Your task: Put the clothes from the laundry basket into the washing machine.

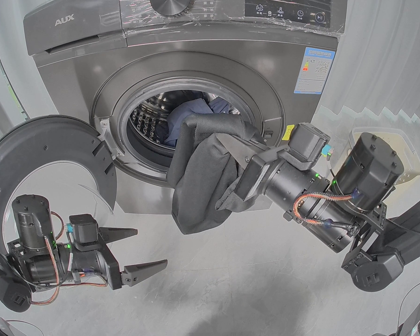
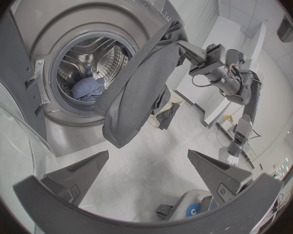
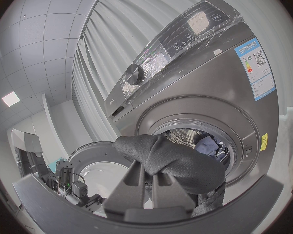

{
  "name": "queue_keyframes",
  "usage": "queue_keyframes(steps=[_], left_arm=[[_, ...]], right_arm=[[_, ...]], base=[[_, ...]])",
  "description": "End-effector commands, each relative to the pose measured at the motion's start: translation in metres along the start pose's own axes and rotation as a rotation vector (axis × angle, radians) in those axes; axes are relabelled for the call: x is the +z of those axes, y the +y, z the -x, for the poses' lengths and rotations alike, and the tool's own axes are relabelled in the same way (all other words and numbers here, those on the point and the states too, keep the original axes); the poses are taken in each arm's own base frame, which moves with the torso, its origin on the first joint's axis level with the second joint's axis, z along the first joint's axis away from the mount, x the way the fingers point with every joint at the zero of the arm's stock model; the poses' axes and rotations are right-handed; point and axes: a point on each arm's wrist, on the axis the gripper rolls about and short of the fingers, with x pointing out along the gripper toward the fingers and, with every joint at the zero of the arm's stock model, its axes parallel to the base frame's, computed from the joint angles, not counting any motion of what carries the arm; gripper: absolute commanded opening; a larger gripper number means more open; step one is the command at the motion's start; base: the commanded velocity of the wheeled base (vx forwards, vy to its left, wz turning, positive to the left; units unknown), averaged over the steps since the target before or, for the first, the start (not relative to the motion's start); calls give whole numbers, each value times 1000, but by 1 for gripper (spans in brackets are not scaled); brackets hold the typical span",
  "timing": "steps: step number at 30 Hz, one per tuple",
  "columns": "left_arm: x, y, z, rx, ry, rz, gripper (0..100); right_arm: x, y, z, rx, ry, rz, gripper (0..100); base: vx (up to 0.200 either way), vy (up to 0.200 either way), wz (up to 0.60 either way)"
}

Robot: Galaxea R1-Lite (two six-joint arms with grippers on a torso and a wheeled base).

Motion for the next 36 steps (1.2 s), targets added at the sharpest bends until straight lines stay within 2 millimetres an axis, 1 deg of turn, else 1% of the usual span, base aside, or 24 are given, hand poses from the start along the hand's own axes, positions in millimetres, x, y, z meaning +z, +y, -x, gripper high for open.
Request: queue_keyframes(steps=[1,7,9,11,15,21,24,25,26,29,36], left_arm=[[0,2,-18,1,28,30,100],[1,10,-35,19,31,21,100],[0,11,-37,19,29,19,100],[-4,16,-49,22,27,13,100],[-4,20,-69,36,-25,-11,100],[-16,30,-91,53,-27,-5,100],[-20,34,-98,53,-15,1,100],[-20,34,-98,53,-15,1,100],[-21,36,-104,53,-22,3,100],[-19,40,-111,55,-41,-3,100],[-19,47,-122,72,-67,-10,100]], right_arm=[[0,1,0,3,-2,-1,0],[0,3,-1,9,-3,-3,0],[0,3,-1,9,-3,-3,0],[-1,4,0,10,1,-3,0],[-2,3,0,10,4,-5,0],[-2,4,0,11,4,-4,0],[-3,6,0,13,6,-5,0],[-3,6,0,13,6,-5,0],[-3,6,0,13,6,-5,0],[-3,6,0,15,7,-6,0],[-4,7,1,16,9,-7,0]], base=[[0,0,0],[0,0,0],[0,0,0],[0,0,0],[0,0,0],[0,0,0],[0,0,0],[0,0,0],[0,0,0],[0,0,0],[0,0,0]])
